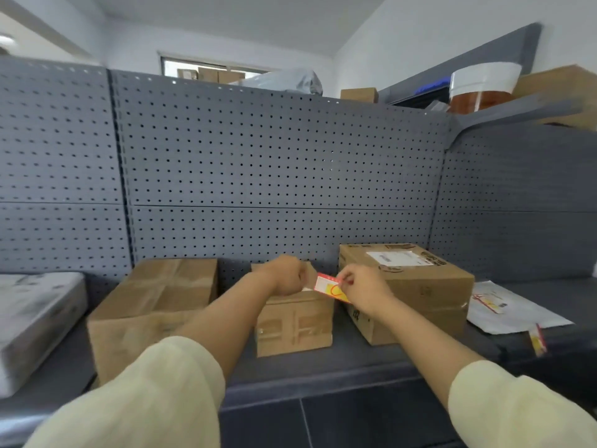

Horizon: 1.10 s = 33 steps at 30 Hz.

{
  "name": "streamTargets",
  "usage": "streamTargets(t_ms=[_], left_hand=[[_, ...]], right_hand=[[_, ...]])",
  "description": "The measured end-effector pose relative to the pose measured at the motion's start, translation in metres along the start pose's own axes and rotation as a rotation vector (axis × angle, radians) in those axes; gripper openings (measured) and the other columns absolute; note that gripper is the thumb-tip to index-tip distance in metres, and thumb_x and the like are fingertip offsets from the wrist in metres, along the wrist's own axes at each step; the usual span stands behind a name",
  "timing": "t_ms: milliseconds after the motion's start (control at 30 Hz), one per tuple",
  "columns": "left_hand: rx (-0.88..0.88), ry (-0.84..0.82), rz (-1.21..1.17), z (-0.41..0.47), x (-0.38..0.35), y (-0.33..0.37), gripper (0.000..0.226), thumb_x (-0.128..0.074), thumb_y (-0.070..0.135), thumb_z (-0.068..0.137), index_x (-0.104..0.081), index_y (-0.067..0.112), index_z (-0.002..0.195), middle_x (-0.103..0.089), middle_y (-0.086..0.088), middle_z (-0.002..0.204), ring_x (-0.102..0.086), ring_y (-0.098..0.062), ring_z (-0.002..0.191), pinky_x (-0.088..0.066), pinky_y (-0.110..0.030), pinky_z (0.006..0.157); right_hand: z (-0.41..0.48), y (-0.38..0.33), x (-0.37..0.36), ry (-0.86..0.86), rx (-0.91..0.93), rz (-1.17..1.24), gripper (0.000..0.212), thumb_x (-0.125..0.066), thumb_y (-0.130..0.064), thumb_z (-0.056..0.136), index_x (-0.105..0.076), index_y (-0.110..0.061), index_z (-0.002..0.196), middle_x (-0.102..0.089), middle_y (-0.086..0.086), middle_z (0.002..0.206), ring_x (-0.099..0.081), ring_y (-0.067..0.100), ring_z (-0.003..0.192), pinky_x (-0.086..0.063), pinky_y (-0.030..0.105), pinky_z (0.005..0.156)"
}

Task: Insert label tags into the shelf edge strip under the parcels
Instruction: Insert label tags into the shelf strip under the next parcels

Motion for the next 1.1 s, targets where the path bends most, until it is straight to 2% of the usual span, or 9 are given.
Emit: streamTargets(t_ms=[100, 200, 367, 467, 567, 800, 900, 1000, 1100], left_hand=[[0.087, -0.130, 0.070, -0.063, -0.021, -0.035, 0.030, -0.051, 0.016, 0.090, -0.064, 0.017, 0.118, -0.059, -0.007, 0.131, -0.054, -0.026, 0.120, -0.046, -0.039, 0.101], [0.155, -0.214, 0.093, -0.117, -0.025, -0.077, 0.031, -0.052, 0.021, 0.093, -0.061, 0.015, 0.122, -0.060, -0.006, 0.131, -0.056, -0.026, 0.119, -0.046, -0.034, 0.098], [0.268, -0.266, 0.077, -0.181, -0.025, -0.149, 0.038, -0.056, 0.027, 0.091, -0.058, 0.021, 0.128, -0.055, -0.004, 0.138, -0.054, -0.026, 0.122, -0.045, -0.042, 0.103], [0.272, -0.306, 0.052, -0.209, -0.029, -0.185, 0.035, -0.052, 0.023, 0.094, -0.059, 0.018, 0.128, -0.052, -0.007, 0.140, -0.048, -0.027, 0.128, -0.041, -0.041, 0.107], [0.293, -0.343, 0.002, -0.233, -0.034, -0.222, 0.032, -0.050, 0.021, 0.094, -0.062, 0.018, 0.124, -0.054, -0.006, 0.138, -0.050, -0.026, 0.126, -0.043, -0.041, 0.106], [0.293, -0.377, -0.088, -0.251, -0.063, -0.270, 0.034, -0.049, 0.015, 0.094, -0.061, 0.015, 0.126, -0.059, -0.004, 0.135, -0.058, -0.025, 0.119, -0.048, -0.038, 0.102], [0.261, -0.397, -0.091, -0.247, -0.082, -0.266, 0.042, -0.047, 0.009, 0.092, -0.056, 0.017, 0.132, -0.055, -0.006, 0.139, -0.055, -0.028, 0.123, -0.046, -0.041, 0.104], [0.244, -0.415, -0.081, -0.241, -0.101, -0.255, 0.052, -0.048, 0.007, 0.090, -0.048, 0.022, 0.140, -0.050, -0.006, 0.144, -0.050, -0.028, 0.129, -0.043, -0.041, 0.106], [0.221, -0.422, -0.012, -0.237, -0.114, -0.247, 0.054, -0.049, 0.005, 0.090, -0.046, 0.020, 0.141, -0.051, -0.009, 0.143, -0.051, -0.031, 0.127, -0.045, -0.043, 0.105]], right_hand=[[-0.036, -0.035, -0.043, -0.163, 0.078, 0.012, 0.019, -0.055, -0.008, 0.090, -0.069, -0.020, 0.089, -0.064, 0.001, 0.095, -0.060, 0.019, 0.092, -0.049, 0.028, 0.076], [-0.063, -0.080, -0.082, -0.325, 0.141, 0.013, 0.023, -0.053, -0.004, 0.089, -0.069, -0.020, 0.082, -0.064, 0.001, 0.094, -0.060, 0.020, 0.092, -0.051, 0.031, 0.078], [-0.093, -0.150, -0.135, -0.473, 0.223, -0.044, 0.021, -0.053, -0.004, 0.090, -0.068, -0.018, 0.083, -0.067, 0.004, 0.098, -0.061, 0.018, 0.092, -0.053, 0.034, 0.084], [-0.103, -0.181, -0.164, -0.495, 0.247, -0.087, 0.026, -0.054, -0.005, 0.090, -0.062, -0.023, 0.072, -0.069, 0.004, 0.106, -0.060, 0.015, 0.090, -0.052, 0.030, 0.084], [-0.104, -0.205, -0.192, -0.512, 0.227, -0.120, 0.024, -0.055, -0.008, 0.087, -0.063, -0.024, 0.070, -0.069, 0.001, 0.097, -0.064, 0.018, 0.092, -0.055, 0.035, 0.085], [-0.100, -0.225, -0.235, -0.445, 0.222, -0.234, 0.027, -0.051, -0.013, 0.085, -0.053, -0.028, 0.062, -0.066, -0.002, 0.086, -0.064, 0.022, 0.080, -0.047, 0.028, 0.065], [-0.102, -0.221, -0.246, -0.435, 0.236, -0.302, 0.020, -0.049, -0.015, 0.088, -0.061, -0.027, 0.077, -0.069, 0.001, 0.095, -0.064, 0.024, 0.086, -0.046, 0.030, 0.066], [-0.101, -0.212, -0.252, -0.415, 0.262, -0.400, 0.017, -0.049, -0.016, 0.092, -0.064, -0.022, 0.095, -0.068, 0.004, 0.104, -0.064, 0.026, 0.093, -0.052, 0.036, 0.077], [-0.100, -0.206, -0.254, -0.374, 0.293, -0.450, 0.017, -0.048, -0.017, 0.094, -0.063, -0.020, 0.100, -0.068, 0.007, 0.106, -0.064, 0.027, 0.094, -0.054, 0.038, 0.080]])
Point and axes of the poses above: each hand's wrist, its own z-axis towards the middle knuckle, its own x-axis out of the back of the hand, y = z × x, the point moved 5 cm from there along z, towards the middle knuckle
